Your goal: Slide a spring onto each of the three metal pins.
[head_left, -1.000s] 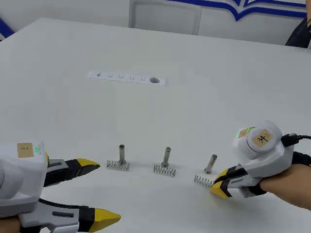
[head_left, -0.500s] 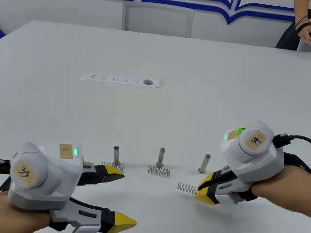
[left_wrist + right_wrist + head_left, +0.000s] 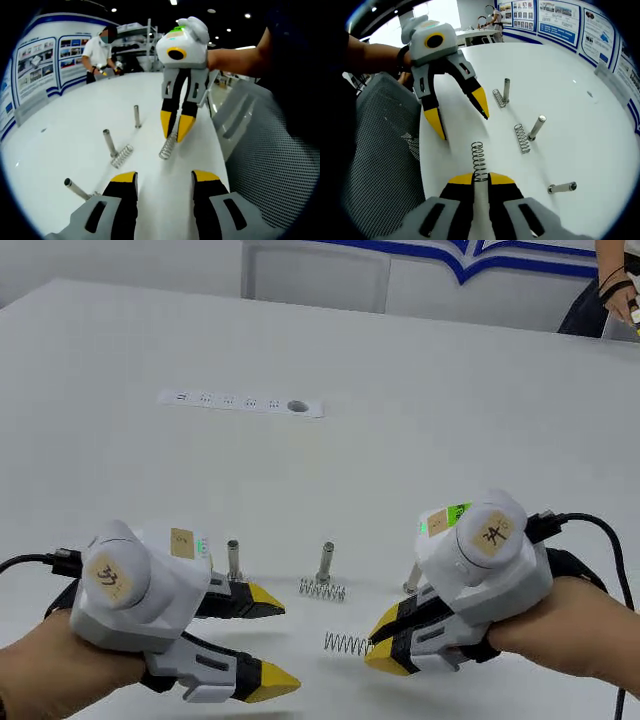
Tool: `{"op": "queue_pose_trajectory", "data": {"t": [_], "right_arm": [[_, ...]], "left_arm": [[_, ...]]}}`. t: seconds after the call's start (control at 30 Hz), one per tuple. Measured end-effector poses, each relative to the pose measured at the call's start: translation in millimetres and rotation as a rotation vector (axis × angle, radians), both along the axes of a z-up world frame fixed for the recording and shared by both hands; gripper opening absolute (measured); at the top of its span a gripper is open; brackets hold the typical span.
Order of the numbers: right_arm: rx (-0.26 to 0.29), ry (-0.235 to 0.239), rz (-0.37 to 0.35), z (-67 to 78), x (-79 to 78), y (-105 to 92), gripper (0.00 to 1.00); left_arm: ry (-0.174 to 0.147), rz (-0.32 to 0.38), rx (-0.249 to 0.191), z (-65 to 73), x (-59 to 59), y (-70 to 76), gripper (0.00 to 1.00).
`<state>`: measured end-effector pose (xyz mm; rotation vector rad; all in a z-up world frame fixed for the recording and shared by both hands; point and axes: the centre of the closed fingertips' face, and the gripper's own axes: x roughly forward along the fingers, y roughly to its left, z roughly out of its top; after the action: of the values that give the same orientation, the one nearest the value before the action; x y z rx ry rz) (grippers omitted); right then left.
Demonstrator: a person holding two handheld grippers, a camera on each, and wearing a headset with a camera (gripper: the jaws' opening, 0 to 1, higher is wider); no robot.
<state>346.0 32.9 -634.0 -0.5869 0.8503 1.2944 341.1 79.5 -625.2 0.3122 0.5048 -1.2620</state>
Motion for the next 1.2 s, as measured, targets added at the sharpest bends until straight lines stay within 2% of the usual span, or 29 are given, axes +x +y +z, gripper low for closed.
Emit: {"op": "queue_pose_trajectory", "data": {"t": [0.23,0.4,0.6,0.87,1.2], "right_arm": [[-0.004,0.000,0.046,-3.7,-4.3,10.6,0.11],[-0.008,0.000,0.073,-4.4,-6.8,14.3,0.11],[-0.008,0.002,0.096,-5.4,-11.1,17.1,0.11],[-0.014,0.008,0.133,-7.1,-17.8,21.2,0.11],[-0.011,0.003,0.137,-9.0,-18.8,21.5,0.12]], "left_arm": [[-0.007,-0.038,0.027,-8.3,-1.5,-8.7,0.38],[-0.012,-0.059,0.030,-9.4,-4.1,-14.3,0.31],[-0.022,-0.087,0.054,-14.9,-9.6,-16.5,0.24],[-0.033,-0.115,0.059,-15.4,-13.7,-18.3,0.12],[-0.047,-0.127,0.060,-15.4,-14.2,-17.6,0.11]]}}
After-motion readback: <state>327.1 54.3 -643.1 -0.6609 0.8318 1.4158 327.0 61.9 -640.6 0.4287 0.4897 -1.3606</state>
